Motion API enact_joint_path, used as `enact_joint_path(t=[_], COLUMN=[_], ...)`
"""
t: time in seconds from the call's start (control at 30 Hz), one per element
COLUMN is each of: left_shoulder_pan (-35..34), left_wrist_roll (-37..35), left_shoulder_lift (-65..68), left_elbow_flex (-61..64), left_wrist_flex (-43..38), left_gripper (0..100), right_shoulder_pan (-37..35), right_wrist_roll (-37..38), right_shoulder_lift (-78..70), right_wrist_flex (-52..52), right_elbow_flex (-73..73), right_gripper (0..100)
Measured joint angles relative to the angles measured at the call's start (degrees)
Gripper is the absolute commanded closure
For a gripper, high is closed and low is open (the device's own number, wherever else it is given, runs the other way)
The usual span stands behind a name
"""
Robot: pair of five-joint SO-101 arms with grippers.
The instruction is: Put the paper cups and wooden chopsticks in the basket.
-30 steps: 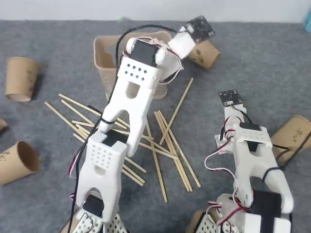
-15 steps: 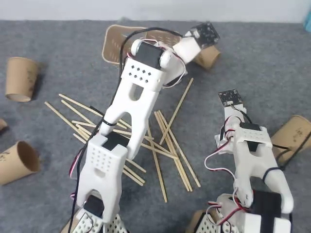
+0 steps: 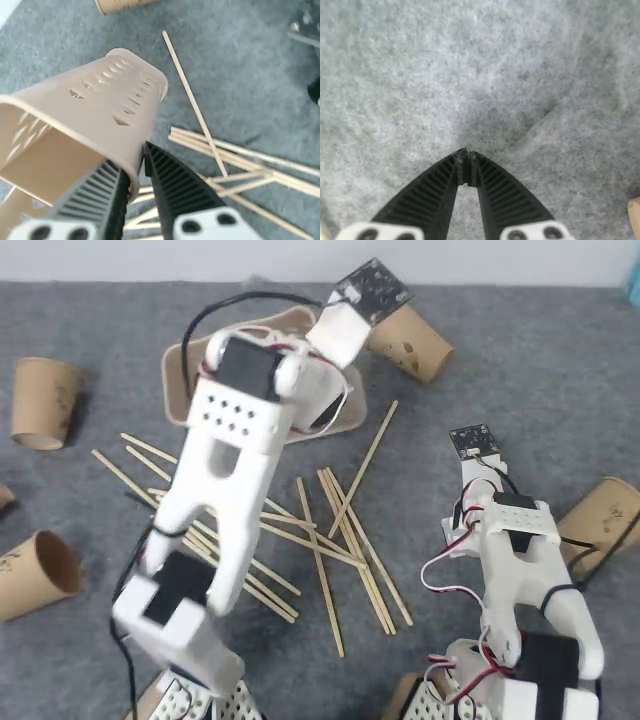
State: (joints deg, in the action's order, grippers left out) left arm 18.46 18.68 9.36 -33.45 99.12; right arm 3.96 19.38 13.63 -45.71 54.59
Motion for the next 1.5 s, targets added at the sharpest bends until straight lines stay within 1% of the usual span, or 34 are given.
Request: enact_joint_path(t=[0.1,0.3,0.47,0.53,0.7,0.8,0.97,1.07,1.1,1.3,1.4,1.5], left_shoulder_pan=[-0.97,-2.02,-2.02,-2.02,-2.11,-2.11,-2.11,-2.29,-2.64,-6.42,-9.93,-14.68], left_wrist_roll=[1.93,8.97,10.99,12.13,13.10,13.27,13.36,13.36,13.01,3.34,-0.88,-4.92], left_shoulder_lift=[-2.55,-2.99,-2.99,-2.99,-2.99,-3.16,-4.66,-4.66,-4.66,-4.84,-4.84,-4.84], left_elbow_flex=[4.04,9.58,10.37,11.16,14.33,14.42,12.84,8.70,7.03,-5.36,-10.29,-12.57], left_wrist_flex=[0.00,0.00,0.00,0.00,0.00,0.00,0.00,0.00,0.00,0.00,0.00,0.00], left_gripper=[99,99,98,94,73,65,64,64,64,64,64,64], right_shoulder_pan=[0.00,0.00,0.00,0.00,0.00,0.00,0.00,0.00,0.00,0.00,0.00,0.00], right_wrist_roll=[0.00,0.00,0.00,0.00,0.00,0.00,0.00,0.00,0.00,0.00,0.00,0.00], right_shoulder_lift=[0.00,0.00,0.00,0.00,0.00,0.00,0.00,0.00,0.00,0.00,0.00,0.00], right_wrist_flex=[0.00,0.00,0.00,0.00,0.00,0.00,0.00,0.00,0.00,0.00,0.00,0.00], right_elbow_flex=[0.00,0.00,0.00,0.00,0.00,0.00,0.00,0.00,0.00,0.00,0.00,0.00], right_gripper=[99.1,99.1,99.1,99.1,99.1,99.1,99.1,99.1,99.1,99.1,99.1,99.1])
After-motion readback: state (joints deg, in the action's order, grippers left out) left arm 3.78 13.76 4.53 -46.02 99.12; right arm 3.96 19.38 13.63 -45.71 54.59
